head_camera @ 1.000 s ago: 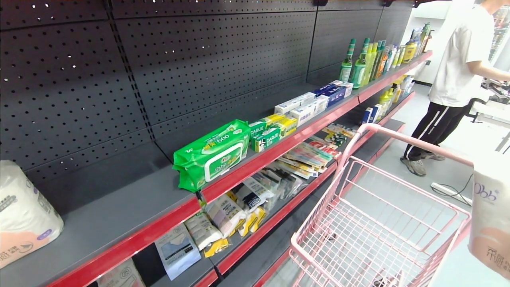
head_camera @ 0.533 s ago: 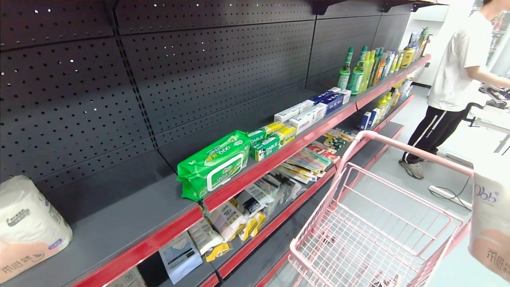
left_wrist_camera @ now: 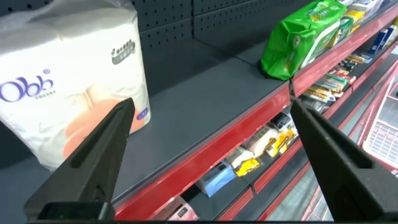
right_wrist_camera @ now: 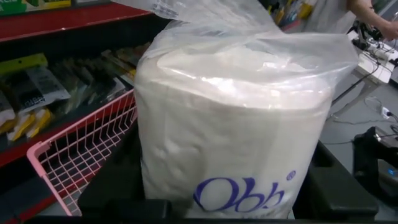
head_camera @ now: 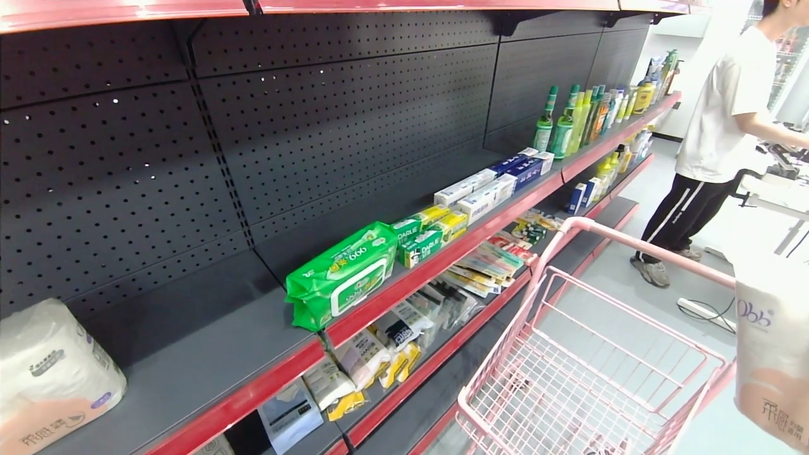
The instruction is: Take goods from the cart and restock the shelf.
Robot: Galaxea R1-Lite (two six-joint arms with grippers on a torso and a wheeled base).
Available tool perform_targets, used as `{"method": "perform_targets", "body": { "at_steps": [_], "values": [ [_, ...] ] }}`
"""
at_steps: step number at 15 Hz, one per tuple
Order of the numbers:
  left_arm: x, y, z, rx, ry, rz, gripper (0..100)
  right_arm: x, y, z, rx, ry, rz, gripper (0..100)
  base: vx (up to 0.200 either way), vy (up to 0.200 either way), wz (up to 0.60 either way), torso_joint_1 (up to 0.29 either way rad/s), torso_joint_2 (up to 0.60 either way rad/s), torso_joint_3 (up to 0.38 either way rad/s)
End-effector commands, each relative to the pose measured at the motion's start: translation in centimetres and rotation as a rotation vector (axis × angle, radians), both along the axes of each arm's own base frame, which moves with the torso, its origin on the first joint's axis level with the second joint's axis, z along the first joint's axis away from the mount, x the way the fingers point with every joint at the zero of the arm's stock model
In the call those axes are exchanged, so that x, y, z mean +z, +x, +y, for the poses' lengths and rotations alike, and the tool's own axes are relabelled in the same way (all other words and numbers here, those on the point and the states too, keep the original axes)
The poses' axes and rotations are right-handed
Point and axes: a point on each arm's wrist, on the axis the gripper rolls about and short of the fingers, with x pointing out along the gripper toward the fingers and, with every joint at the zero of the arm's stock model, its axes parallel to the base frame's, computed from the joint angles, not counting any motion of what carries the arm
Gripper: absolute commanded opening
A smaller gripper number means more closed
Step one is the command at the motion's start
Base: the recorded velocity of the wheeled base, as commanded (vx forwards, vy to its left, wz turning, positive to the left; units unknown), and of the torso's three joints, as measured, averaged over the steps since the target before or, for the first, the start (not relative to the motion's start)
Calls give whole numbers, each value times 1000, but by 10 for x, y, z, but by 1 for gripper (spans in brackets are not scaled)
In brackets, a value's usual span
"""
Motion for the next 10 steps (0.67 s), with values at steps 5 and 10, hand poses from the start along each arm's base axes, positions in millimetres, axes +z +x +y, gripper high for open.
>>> {"method": "perform_targets", "body": {
  "at_steps": [5,10],
  "values": [
    [0,0,0,0,0,1,100,-3,5,0,12,2,33,0,0,0,0,111,-214,-118],
    [0,0,0,-1,0,2,100,-3,8,0,14,2,45,0,0,0,0,85,-174,-95]
  ]
}}
